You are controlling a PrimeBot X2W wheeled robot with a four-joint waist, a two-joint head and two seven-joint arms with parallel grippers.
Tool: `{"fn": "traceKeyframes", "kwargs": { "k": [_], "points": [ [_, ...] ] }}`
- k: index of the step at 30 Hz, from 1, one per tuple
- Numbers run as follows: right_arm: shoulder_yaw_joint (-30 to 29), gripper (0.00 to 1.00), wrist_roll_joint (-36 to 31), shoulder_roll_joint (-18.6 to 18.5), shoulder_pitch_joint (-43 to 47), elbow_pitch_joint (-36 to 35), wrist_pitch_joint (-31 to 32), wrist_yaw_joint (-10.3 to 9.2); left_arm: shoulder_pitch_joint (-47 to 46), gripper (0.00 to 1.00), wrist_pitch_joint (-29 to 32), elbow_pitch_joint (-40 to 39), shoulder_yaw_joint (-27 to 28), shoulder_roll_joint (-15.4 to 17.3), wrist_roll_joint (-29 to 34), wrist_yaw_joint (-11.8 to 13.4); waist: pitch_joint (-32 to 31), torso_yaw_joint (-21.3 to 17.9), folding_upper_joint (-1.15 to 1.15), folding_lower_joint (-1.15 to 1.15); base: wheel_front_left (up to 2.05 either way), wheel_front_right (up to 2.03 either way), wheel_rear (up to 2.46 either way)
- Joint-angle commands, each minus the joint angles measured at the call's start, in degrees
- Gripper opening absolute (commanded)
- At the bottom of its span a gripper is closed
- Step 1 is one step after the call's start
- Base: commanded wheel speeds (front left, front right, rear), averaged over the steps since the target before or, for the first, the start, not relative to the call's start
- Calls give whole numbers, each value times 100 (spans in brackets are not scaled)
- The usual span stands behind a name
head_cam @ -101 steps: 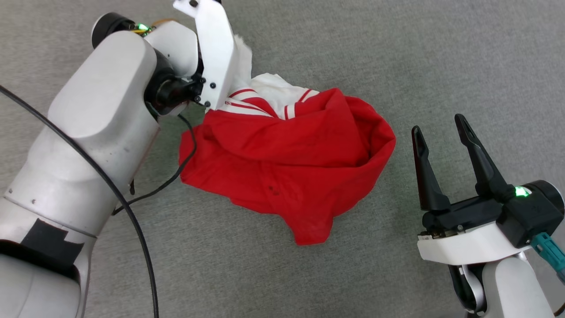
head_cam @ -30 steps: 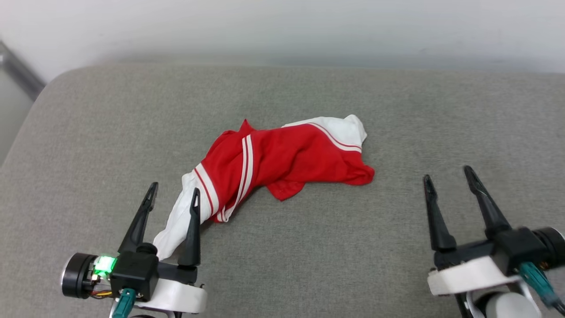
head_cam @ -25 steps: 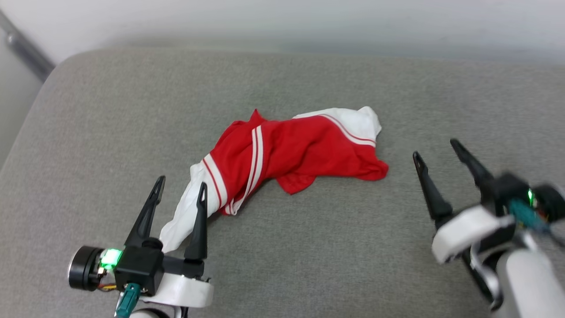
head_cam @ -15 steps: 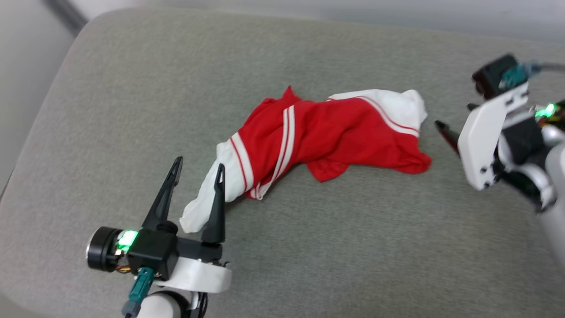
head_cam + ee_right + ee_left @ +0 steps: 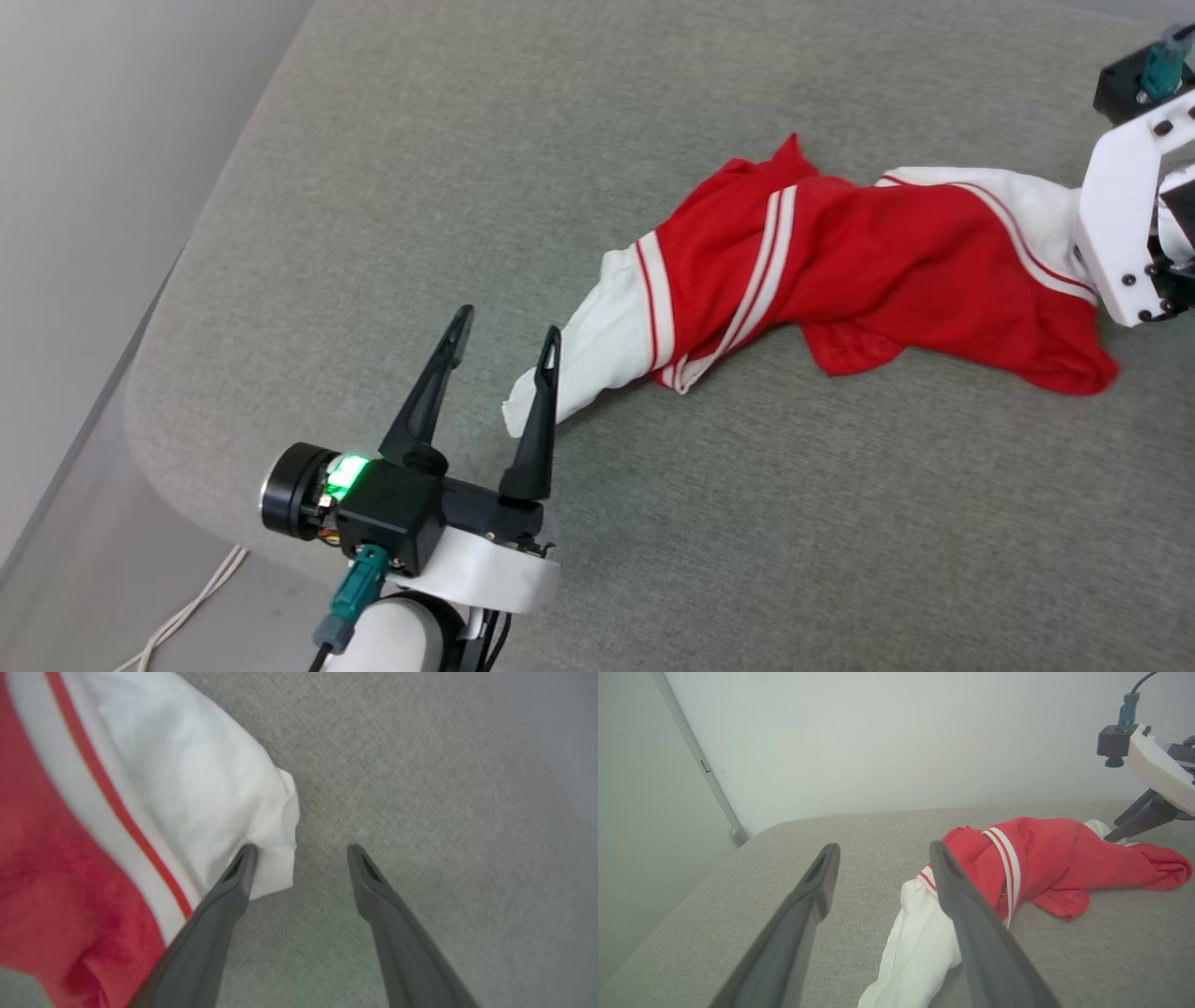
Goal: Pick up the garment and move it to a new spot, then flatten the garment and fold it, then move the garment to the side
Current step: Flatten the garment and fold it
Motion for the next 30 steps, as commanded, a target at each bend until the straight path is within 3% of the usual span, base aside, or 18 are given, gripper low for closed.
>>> {"fn": "traceKeyframes", "kwargs": {
  "k": [1,9,11,12,23,30],
  "points": [
    [56,100,46,-76,-130,175,-52,-4,-2,100,-15,15,-45,-60,35,-40,117,174,0,-1,0,0,0],
    [591,100,282,-270,151,608,-222,-4,-47,100,-15,11,-118,-119,35,-92,272,344,0,-1,0,0,0],
    [696,11,609,-247,413,830,-199,-4,-25,100,-15,42,-71,-133,30,-96,296,376,0,-1,0,0,0],
    [747,0,658,-264,443,835,-223,-4,-18,100,-15,49,-39,-135,22,-102,290,364,0,-1,0,0,0],
    [767,0,968,-278,-94,449,-1794,-5,43,100,-15,213,396,-139,12,-177,-290,-190,0,-1,0,0,0],
    [939,0,1244,-565,20,-205,-3018,-5,257,100,-15,279,766,-95,95,-239,-825,-718,0,-1,0,0,0]
  ]
}}
